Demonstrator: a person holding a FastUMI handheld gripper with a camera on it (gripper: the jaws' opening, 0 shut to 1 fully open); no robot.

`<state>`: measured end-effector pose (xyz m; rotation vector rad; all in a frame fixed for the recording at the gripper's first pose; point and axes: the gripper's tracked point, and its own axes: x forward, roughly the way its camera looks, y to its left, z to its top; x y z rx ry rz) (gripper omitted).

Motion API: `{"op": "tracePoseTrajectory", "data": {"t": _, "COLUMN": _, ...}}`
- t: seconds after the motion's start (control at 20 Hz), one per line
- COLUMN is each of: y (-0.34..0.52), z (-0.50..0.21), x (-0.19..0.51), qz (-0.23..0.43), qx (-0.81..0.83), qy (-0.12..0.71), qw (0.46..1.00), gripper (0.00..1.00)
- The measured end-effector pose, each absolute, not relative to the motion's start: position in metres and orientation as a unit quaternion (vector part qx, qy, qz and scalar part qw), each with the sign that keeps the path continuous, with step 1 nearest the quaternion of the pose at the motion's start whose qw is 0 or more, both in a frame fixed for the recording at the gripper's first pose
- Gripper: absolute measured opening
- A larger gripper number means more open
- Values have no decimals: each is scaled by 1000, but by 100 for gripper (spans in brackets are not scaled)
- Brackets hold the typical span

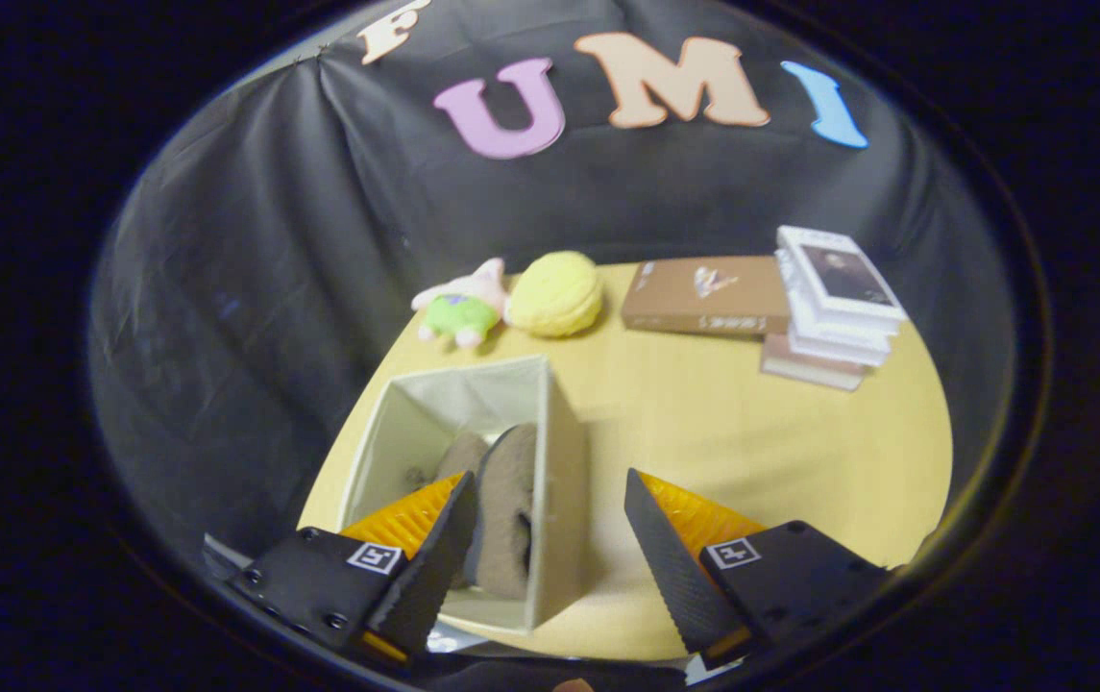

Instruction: Open the storage box then place both shoes into the box .Put the left shoe in first, then the right shoe, with the right side of both shoes facing outward in a uniform manner.

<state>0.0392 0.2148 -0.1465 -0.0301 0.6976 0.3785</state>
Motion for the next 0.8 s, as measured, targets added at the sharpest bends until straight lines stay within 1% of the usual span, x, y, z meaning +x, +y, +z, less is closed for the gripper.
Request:
{"op": "tracePoseTrajectory", "data": {"t": 0.25, "y": 127, "z": -91, "x": 80, "qz": 106, "qx": -10, "qy": 219, "qw": 970, "gripper": 99}}
{"op": "tracePoseTrajectory", "data": {"t": 0.4, "y": 72, "z": -41, "x": 90, "qz": 68, "qx": 2, "qy": 122, "qw": 990, "gripper": 99}}
{"op": "tracePoseTrajectory", "data": {"t": 0.45, "y": 57, "z": -21, "x": 89, "qz": 61, "qx": 3, "qy": 86, "qw": 994, "gripper": 98}}
{"op": "tracePoseTrajectory", "data": {"t": 0.6, "y": 31, "z": 18, "x": 88, "qz": 49, "qx": 14, "qy": 19, "qw": 999, "gripper": 98}}
{"op": "tracePoseTrajectory", "data": {"t": 0.8, "y": 0, "z": 83, "x": 78, "qz": 37, "qx": 13, "qy": -99, "qw": 994, "gripper": 98}}
